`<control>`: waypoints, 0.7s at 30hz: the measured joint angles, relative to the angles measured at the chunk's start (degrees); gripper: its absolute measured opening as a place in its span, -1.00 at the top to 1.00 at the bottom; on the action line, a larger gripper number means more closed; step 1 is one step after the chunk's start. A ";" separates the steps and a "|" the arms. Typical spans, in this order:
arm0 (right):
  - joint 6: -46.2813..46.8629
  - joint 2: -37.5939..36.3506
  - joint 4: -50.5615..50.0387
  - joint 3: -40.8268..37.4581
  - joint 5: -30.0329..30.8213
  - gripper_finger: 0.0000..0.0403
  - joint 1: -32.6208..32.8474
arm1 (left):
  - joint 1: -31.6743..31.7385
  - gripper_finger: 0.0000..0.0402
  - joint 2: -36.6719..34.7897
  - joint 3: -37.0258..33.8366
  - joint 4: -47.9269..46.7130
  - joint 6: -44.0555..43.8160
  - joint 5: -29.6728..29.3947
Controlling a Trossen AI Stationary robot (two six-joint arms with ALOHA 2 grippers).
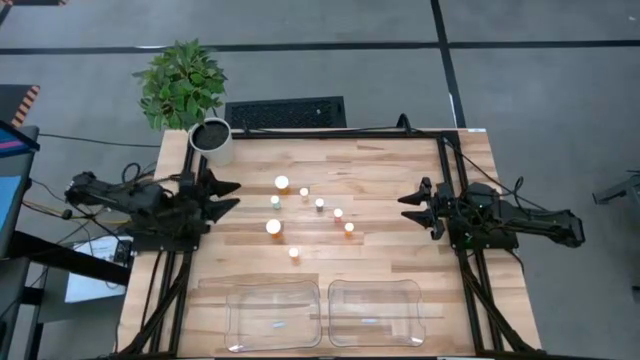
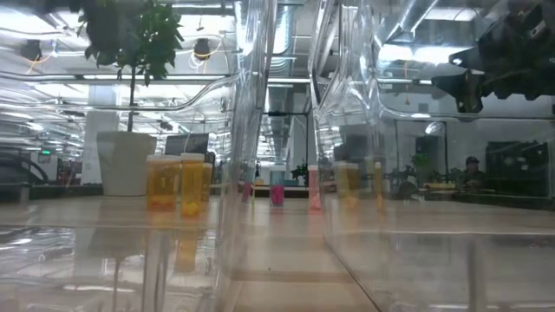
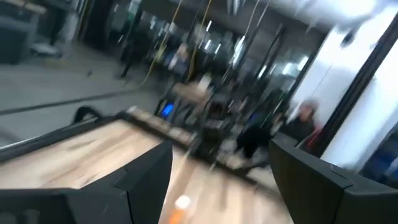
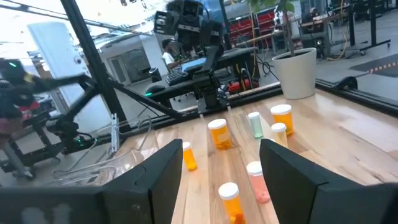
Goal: Pick and place medicine bottles into bin by pill shape (circle, oval)
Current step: Put the orange tablet bottle into the left transparent bin
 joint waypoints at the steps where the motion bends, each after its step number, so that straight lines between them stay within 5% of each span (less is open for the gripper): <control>1: -0.47 0.00 0.00 -0.02 0.00 -0.12 0.00 | 0.00 -0.29 3.25 2.61 -2.59 0.76 -0.15; 11: -0.71 0.00 0.00 -0.02 0.00 -0.12 0.00 | 0.00 -0.29 35.02 26.25 -27.23 7.95 3.00; 21: -0.86 0.00 -0.04 -0.02 0.00 -0.12 0.00 | 5.63 -0.29 58.10 35.32 -25.51 15.17 15.97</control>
